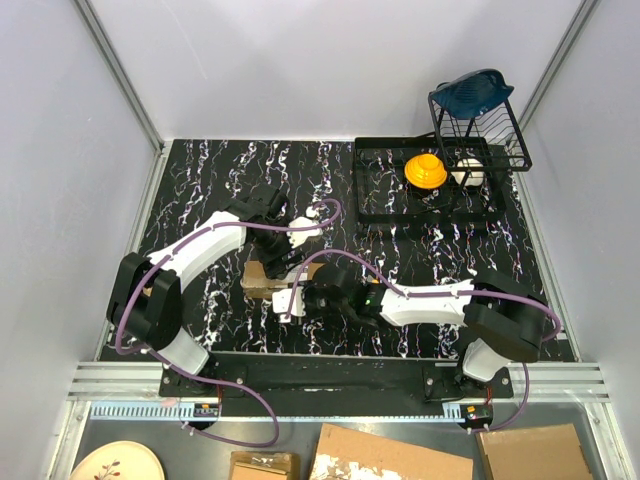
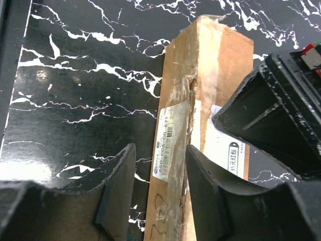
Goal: Unpack the express box
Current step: Adjust the express box at the center of the board.
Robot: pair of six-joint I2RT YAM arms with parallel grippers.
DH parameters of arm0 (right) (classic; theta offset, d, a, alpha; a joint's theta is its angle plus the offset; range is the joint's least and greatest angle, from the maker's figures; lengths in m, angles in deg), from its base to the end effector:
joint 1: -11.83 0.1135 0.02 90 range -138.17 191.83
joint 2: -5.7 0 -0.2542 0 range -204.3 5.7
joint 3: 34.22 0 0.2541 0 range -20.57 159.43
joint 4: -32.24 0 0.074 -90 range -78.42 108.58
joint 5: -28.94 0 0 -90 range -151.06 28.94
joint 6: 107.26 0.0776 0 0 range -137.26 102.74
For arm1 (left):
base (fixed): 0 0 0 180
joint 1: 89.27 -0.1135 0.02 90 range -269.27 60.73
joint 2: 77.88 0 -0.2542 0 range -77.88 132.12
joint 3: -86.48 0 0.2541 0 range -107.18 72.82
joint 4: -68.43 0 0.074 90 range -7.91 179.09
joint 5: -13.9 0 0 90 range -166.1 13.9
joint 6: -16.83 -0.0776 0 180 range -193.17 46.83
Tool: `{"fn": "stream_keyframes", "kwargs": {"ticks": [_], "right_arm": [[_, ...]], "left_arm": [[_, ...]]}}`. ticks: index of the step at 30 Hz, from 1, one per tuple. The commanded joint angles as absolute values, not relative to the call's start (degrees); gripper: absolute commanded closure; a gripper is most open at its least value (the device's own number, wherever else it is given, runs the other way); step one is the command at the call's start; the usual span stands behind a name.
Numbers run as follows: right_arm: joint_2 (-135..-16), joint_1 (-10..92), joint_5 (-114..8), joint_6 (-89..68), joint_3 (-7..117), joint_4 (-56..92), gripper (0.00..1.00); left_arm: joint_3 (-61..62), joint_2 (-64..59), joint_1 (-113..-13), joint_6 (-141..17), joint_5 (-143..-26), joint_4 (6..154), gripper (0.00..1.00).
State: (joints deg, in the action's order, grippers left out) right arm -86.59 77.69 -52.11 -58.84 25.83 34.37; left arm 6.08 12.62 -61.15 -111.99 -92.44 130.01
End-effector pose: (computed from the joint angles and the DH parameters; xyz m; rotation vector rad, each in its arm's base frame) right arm 0.1425 0.3475 0.1564 -1.7612 1.1745 0.4180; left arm 0.2711 -0.1696 0.1822 1.5849 2.2807 -0.3552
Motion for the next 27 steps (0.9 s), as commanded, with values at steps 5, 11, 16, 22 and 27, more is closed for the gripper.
{"fn": "stream_keyframes", "kwargs": {"ticks": [5, 11, 16, 22, 27], "right_arm": [[-88.17, 76.60, -52.71, -59.53, 27.78, 38.71, 0.50], [-89.49, 76.34, -52.97, -58.66, 27.16, 39.23, 0.52], [-89.31, 76.34, -53.24, -57.60, 26.46, 39.68, 0.53], [-88.96, 76.34, -51.48, -55.76, 26.28, 37.04, 0.57], [-89.05, 76.34, -49.37, -53.03, 26.10, 34.23, 0.60]], "left_arm": [[5.76, 11.68, -61.75, -113.60, -93.42, 130.87, 0.21], [6.47, 11.59, -61.67, -113.86, -93.68, 130.87, 0.21], [6.47, 11.41, -61.75, -113.95, -93.77, 130.87, 0.22], [6.38, 11.59, -61.76, -113.95, -93.68, 130.78, 0.22], [6.29, 11.77, -61.84, -113.86, -93.77, 130.87, 0.23]]}}
